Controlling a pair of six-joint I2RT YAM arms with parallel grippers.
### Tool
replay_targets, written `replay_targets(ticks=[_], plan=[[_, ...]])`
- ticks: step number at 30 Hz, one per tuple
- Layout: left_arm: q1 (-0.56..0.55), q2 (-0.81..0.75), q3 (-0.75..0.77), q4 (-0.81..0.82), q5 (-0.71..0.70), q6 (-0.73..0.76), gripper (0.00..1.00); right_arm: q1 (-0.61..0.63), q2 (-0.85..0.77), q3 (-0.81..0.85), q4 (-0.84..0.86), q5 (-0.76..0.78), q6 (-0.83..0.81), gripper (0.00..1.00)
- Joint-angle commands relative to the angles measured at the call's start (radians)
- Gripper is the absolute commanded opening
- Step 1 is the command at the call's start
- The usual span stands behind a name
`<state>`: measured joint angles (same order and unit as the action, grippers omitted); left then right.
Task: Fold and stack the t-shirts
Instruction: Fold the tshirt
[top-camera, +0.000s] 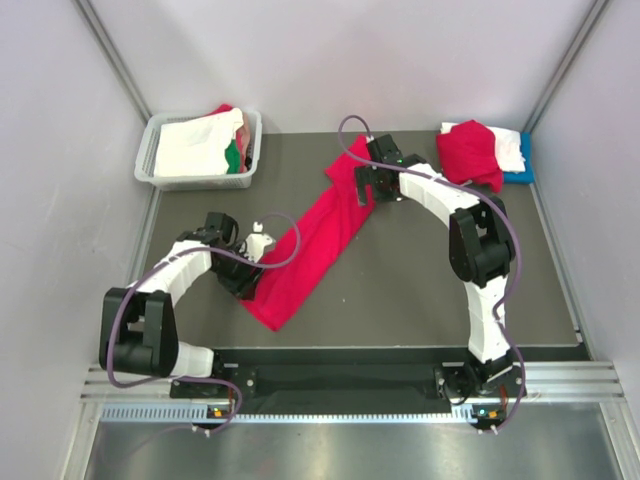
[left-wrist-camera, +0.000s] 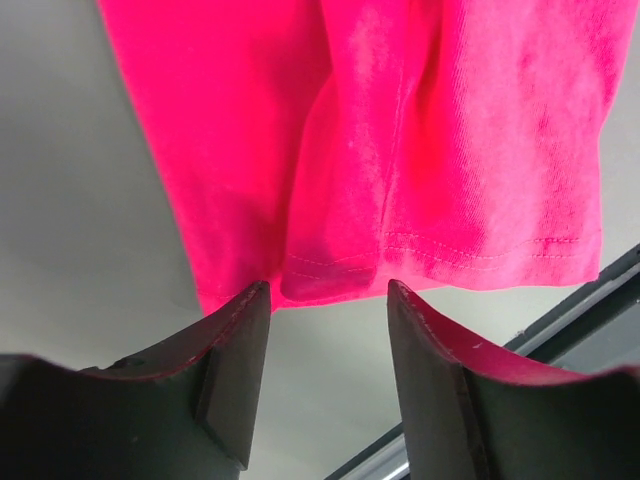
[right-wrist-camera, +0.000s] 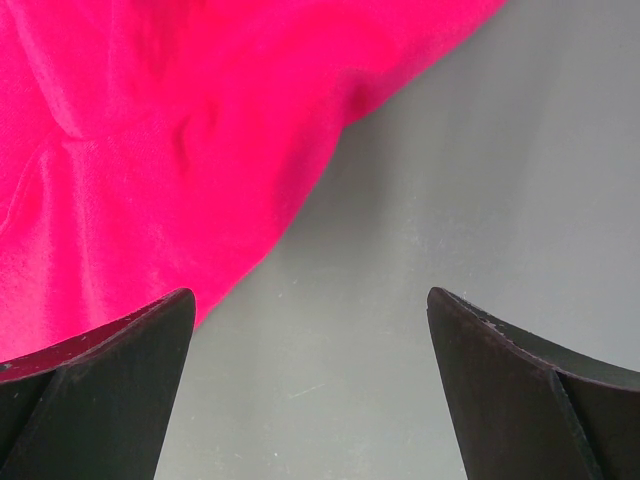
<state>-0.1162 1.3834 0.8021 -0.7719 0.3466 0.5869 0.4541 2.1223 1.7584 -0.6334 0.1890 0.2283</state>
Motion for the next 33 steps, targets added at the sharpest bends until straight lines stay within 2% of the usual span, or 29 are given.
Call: replay_targets(ticks=[1, 9, 12, 13, 18, 28, 33], plan=[[-0.007, 0.019, -0.012, -0.026, 0.034, 0.025, 0.52, -0.002, -0.024, 0.004, 0.028, 0.001, 0.008, 1.00], [-0.007, 0.028, -0.006, -0.007, 0.022, 0.021, 0.31, -0.002, -0.025, 0.007, 0.026, 0.000, 0.006, 1.00], [-0.007, 0.022, 0.003, 0.002, 0.015, 0.014, 0.21, 0.000, -0.022, 0.009, 0.024, -0.002, 0.006, 1.00], [-0.007, 0.019, 0.006, 0.008, 0.014, 0.010, 0.15, -0.002, -0.022, 0.010, 0.023, -0.003, 0.006, 1.00], [-0.007, 0.008, -0.007, 0.019, -0.015, 0.010, 0.01, 0.000, -0.022, 0.013, 0.023, -0.005, 0.002, 1.00], [0.029, -0.027, -0.073, 0.028, -0.089, 0.054, 0.00, -0.002, -0.013, 0.035, 0.017, -0.008, 0.002, 1.00], [0.049, -0.061, -0.063, 0.010, -0.075, 0.057, 0.00, -0.003, -0.012, 0.030, 0.014, -0.008, -0.001, 1.00]])
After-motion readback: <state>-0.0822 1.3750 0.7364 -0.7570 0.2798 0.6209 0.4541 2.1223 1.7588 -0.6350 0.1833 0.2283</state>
